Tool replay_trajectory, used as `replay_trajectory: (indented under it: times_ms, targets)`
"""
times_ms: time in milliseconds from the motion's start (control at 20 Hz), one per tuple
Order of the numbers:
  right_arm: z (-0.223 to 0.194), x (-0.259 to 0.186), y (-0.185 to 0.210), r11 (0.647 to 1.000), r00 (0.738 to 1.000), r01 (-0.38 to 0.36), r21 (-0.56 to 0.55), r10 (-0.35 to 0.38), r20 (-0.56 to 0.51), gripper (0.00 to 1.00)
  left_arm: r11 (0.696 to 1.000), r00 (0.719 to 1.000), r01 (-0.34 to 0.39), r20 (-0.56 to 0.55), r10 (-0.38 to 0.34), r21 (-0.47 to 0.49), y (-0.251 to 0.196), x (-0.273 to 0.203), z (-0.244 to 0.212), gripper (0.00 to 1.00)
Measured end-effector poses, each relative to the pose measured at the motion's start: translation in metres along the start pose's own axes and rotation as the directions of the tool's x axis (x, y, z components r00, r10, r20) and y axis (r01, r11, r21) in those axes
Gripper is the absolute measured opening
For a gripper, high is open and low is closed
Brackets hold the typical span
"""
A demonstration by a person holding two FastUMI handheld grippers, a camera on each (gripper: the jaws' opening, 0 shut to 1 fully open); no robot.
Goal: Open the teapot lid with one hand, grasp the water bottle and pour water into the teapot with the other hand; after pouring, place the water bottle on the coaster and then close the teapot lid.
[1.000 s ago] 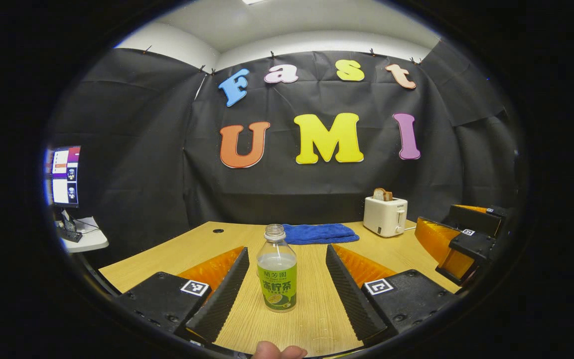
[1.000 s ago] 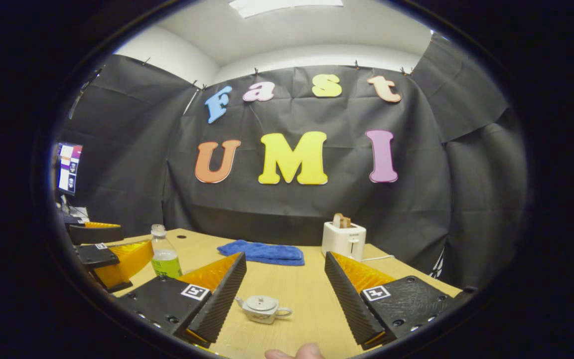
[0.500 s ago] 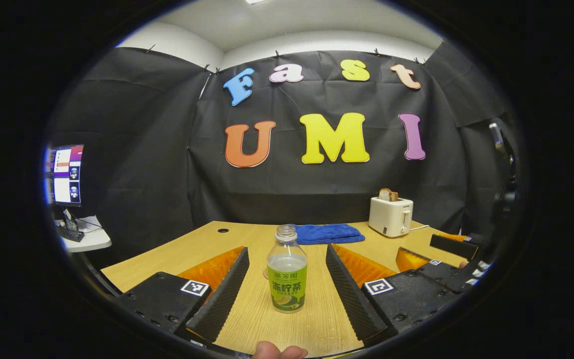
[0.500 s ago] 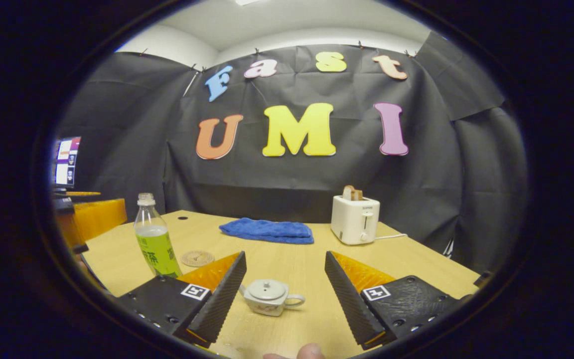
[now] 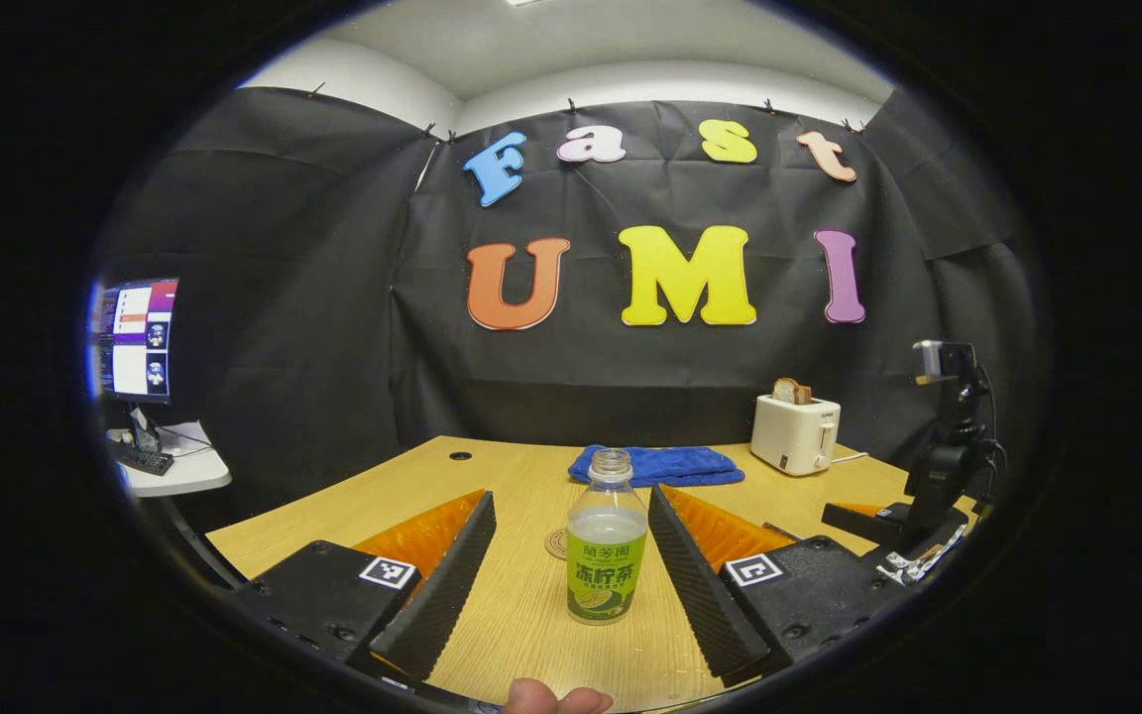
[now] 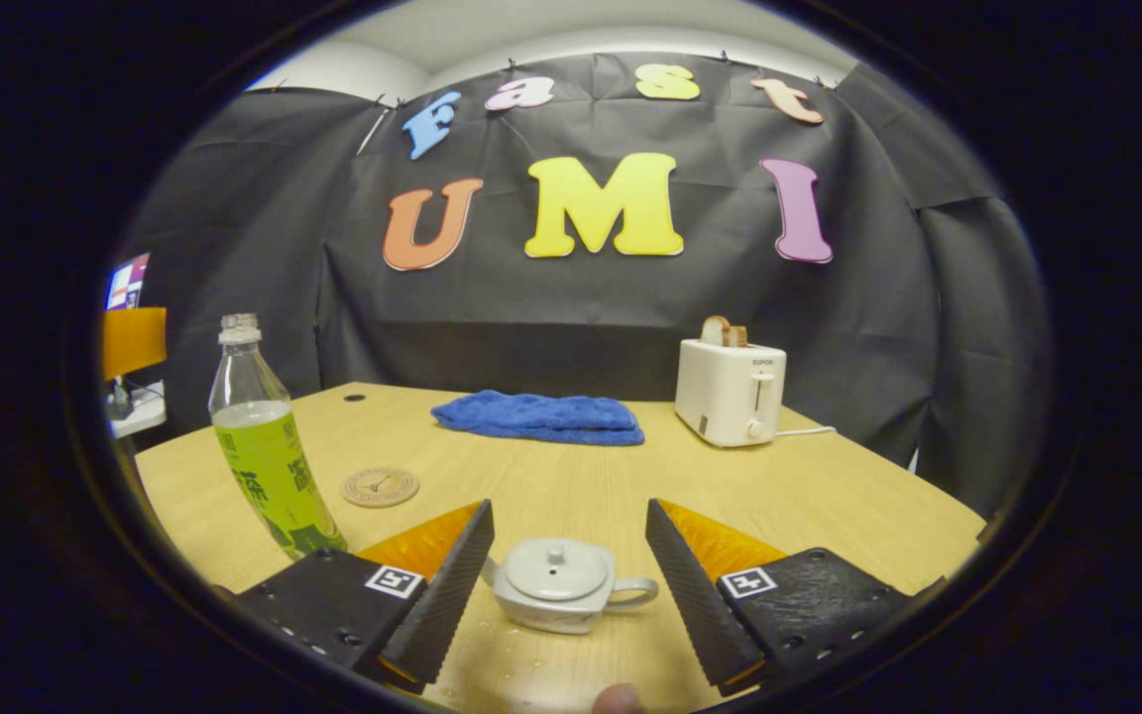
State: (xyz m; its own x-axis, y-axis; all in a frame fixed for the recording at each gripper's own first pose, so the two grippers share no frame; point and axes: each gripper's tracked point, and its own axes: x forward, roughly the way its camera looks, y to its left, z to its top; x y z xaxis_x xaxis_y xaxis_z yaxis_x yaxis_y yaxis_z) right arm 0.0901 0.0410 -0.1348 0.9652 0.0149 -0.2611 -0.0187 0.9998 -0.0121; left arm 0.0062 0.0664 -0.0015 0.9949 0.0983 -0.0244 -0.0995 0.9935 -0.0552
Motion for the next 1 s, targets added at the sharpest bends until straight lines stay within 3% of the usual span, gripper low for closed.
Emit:
replay_trajectory:
  times_ms: [200, 250, 350, 400, 450, 550, 1000]
  targets:
    - [-0.006, 0.007, 0.004, 1.0, 1.0, 0.004, 0.0, -0.004, -0.024, 0.68, 1.0, 1.0, -0.01, -0.004, 0.01, -0.009, 0.006, 0.001, 0.0, 0.97]
    - [-0.006, 0.009, 0.005, 1.0, 1.0, 0.002, 0.0, -0.002, -0.028, 0.55, 1.0, 1.0, -0.011, -0.007, 0.011, -0.008, 0.007, 0.0, -0.001, 0.97]
    - [-0.009, 0.011, 0.01, 1.0, 0.999, -0.016, 0.005, 0.016, -0.03, 0.39, 1.0, 1.0, -0.011, -0.009, 0.011, -0.01, 0.008, 0.002, -0.001, 0.97]
    - [-0.007, 0.011, 0.012, 1.0, 0.999, -0.015, 0.004, 0.015, -0.033, 0.39, 1.0, 1.0, -0.013, -0.007, 0.013, -0.01, 0.009, 0.001, -0.001, 0.97]
    - [-0.006, 0.012, 0.009, 1.0, 0.999, 0.0, -0.002, 0.0, -0.033, 0.22, 1.0, 1.0, -0.013, -0.008, 0.013, -0.009, 0.01, 0.001, -0.002, 0.97]
    - [-0.007, 0.012, 0.006, 1.0, 0.999, 0.003, 0.005, -0.003, -0.037, 0.04, 1.0, 1.0, -0.018, -0.011, 0.018, -0.009, 0.012, 0.002, -0.002, 0.98]
    - [0.0, 0.009, 0.009, 0.999, 0.999, -0.033, 0.003, 0.033, -0.025, 0.0, 1.0, 1.0, -0.021, -0.021, 0.021, -0.016, 0.01, 0.005, -0.006, 0.97]
